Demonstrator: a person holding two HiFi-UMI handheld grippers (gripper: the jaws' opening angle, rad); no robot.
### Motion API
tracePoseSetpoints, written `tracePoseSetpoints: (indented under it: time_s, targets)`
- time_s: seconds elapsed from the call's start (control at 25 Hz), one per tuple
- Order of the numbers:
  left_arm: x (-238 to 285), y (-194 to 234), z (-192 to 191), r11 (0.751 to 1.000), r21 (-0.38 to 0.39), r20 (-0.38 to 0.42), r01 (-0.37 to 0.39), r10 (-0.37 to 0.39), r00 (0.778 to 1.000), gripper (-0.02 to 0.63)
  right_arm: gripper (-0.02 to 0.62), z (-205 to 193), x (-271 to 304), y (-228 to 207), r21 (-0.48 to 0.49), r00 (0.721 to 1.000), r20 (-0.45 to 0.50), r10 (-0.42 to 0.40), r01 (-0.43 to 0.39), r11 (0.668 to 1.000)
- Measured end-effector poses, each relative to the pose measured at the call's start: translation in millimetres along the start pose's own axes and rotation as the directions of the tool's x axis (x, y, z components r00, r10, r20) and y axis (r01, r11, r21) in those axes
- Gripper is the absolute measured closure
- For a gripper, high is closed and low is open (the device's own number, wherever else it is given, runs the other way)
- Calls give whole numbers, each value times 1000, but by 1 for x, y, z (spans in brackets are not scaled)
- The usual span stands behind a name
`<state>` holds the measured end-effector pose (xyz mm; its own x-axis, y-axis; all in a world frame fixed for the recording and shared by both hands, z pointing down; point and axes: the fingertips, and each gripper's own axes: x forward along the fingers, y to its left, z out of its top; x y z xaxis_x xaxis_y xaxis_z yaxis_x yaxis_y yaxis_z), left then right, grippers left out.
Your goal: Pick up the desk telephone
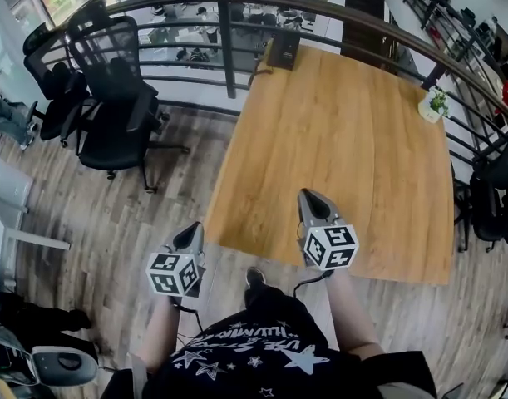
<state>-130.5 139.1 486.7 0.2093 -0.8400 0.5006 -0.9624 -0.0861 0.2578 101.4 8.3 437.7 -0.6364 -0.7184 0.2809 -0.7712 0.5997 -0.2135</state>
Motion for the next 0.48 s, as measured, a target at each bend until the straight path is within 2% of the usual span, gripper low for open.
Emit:
tracePoseSetpoints:
  time_s: [0.16,0.32,0.48]
  targets:
    - [31,3,23,1000,11,0,1,-1,1000,604,595,9,23,-33,69,1000,-16,7,-6,998]
    - [52,2,49,1000,22,17,-7,6,1000,604,595,19,41,-65,22,998,-47,-38,39,999]
    - [75,0,86,999,50,26,-9,8,1000,604,595,44,66,-92,17,998,-41,-51,51,999]
